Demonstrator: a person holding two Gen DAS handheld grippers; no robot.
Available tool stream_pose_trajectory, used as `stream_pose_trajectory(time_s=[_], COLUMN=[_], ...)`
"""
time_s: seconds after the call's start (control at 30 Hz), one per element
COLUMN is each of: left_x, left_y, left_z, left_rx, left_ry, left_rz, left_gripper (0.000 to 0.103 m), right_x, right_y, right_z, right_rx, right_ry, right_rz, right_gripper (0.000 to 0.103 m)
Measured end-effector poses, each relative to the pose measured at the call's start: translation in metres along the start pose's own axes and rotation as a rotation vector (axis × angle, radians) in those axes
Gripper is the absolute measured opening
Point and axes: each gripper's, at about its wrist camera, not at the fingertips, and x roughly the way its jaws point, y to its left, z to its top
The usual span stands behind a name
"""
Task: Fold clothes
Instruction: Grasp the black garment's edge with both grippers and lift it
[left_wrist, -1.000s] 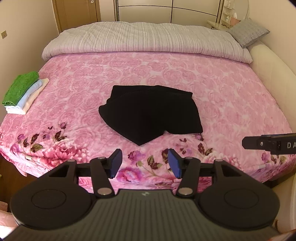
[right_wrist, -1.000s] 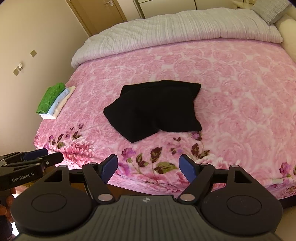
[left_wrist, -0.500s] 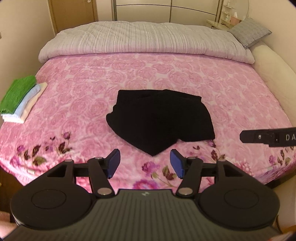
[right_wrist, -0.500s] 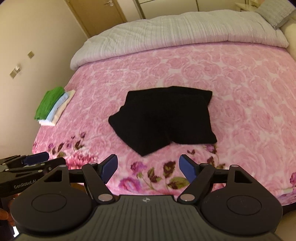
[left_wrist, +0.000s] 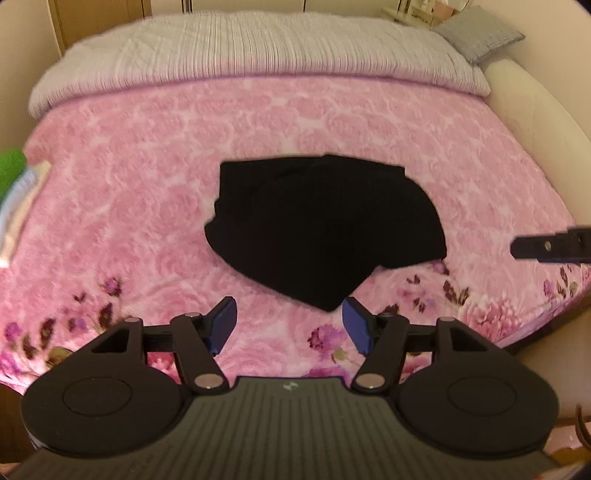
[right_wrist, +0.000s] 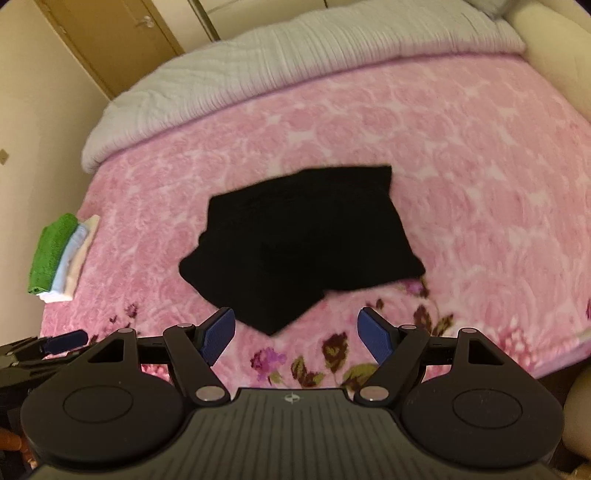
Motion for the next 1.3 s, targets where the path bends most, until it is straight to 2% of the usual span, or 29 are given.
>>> stream_pose_trajectory(time_s=[0.13, 0.3, 0.53, 0.73, 0.93, 1.1, 1.17, 1.2, 1.27, 1.3], left_x=[0.036, 0.085, 0.148, 0.208, 0.254, 0.268, 0.271, 0.273, 0.276, 0.278], left_y=[0.019, 0.044, 0.065, 0.077, 0.085, 0.082, 0.078, 0.076, 0.072, 0.070], left_z=[-0.011, -0.027, -0.037, -0.037, -0.041, -0.044, -0.043, -0.043, -0.040, -0.038], left_rx=[-0.070, -0.187, -0.361, -0.536, -0.684, -0.753, -0.762, -0.766, -0.761, -0.749], left_ry=[0.060, 0.134, 0.149, 0.112, 0.073, -0.003, -0.034, -0.045, -0.055, -0.057], left_rz=[-0.052, -0.100, -0.164, -0.265, -0.303, -0.336, -0.348, -0.356, -0.363, -0.361], left_gripper=[0.063, 0.064, 0.070, 0.073, 0.077, 0.089, 0.087, 0.082, 0.075, 0.072], right_x=[0.031, 0.072, 0.134, 0.176, 0.210, 0.239, 0.249, 0.254, 0.263, 0.267], right_y=[-0.009, -0.025, -0.054, -0.085, -0.120, -0.136, -0.136, -0.136, -0.133, -0.131], right_z=[-0.018, -0.029, -0.019, 0.007, 0.036, 0.051, 0.052, 0.052, 0.049, 0.047], right_rx=[0.031, 0.054, 0.074, 0.014, -0.031, -0.099, -0.120, -0.130, -0.163, -0.178], right_ry=[0.081, 0.130, 0.142, 0.049, -0.023, -0.025, -0.014, 0.001, 0.036, 0.051], right_rz=[-0.035, -0.081, -0.109, -0.146, -0.159, -0.115, -0.082, -0.069, -0.038, -0.040], right_gripper=[0.077, 0.077, 0.077, 0.077, 0.082, 0.082, 0.082, 0.080, 0.070, 0.069])
